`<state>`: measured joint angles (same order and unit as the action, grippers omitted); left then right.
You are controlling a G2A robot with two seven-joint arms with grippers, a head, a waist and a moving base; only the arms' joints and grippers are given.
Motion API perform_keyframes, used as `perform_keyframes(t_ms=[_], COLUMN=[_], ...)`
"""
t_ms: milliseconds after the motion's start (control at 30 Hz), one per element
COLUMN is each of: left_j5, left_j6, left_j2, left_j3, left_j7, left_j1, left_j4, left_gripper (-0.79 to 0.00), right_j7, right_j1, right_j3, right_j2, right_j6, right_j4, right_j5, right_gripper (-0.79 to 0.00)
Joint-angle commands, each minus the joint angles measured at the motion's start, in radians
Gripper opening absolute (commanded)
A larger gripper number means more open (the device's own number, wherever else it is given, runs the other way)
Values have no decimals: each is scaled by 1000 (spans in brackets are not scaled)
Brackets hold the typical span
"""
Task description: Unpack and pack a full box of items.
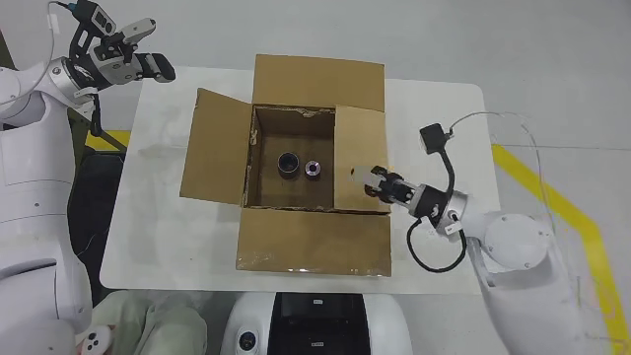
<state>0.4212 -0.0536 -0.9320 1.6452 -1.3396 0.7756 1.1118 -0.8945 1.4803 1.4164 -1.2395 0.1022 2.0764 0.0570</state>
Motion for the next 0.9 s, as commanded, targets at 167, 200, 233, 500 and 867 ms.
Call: perform_keyframes(t_ms=[167,200,233,500,867], left_j5=[0,0,0,0,0], left_j6=[0,0,0,0,0], left_j2=[0,0,0,0,0], left_j3=[0,0,0,0,0], left_j7=[0,0,0,0,0], left_j1=[0,0,0,0,0], left_j4=[0,0,0,0,0], left_gripper=[0,0,0,0,0], right_j7=[46,46,48,69,68], right_j1=[59,67,74,96,92], right_j3=[173,193,213,330,349], right_j2=[13,15,17,29,33], right_j6=[-41,-46,-50,-66,-71], right_j4=[-16,-22,-29,-77,-97], right_j5=[-120,-137,-156,-225,-242], right_gripper=[0,0,0,0,0])
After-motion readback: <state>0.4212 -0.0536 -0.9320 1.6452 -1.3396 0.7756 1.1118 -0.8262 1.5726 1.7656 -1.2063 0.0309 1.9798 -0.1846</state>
